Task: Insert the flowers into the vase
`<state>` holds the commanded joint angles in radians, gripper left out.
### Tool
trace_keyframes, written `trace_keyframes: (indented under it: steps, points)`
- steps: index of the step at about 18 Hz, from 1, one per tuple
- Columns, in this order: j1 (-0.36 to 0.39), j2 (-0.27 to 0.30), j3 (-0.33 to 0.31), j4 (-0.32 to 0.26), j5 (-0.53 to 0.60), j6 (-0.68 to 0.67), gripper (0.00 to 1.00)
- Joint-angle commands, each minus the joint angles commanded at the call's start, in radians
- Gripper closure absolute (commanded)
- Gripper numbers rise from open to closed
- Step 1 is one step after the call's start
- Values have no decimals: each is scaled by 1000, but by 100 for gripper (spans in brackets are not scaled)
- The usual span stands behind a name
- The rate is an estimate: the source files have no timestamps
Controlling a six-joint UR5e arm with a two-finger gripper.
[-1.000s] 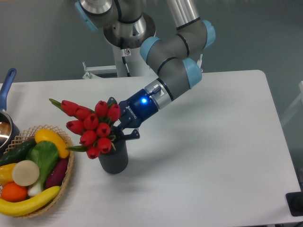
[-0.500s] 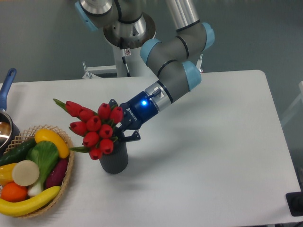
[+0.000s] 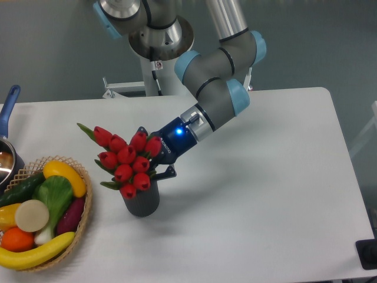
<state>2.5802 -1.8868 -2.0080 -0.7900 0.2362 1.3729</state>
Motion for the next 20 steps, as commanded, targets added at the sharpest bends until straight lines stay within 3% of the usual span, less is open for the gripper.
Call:
trace_keyframes:
  steps: [4,6,8,11,20]
  points:
    - [2,2,-2,0,0,14,12]
    - [2,5,-2,0,0,15,1]
    - [2,8,-3,0,2,15,0]
    - [2,38,-2,2,121,18,0]
    - [9,133,6,0,331,17,0]
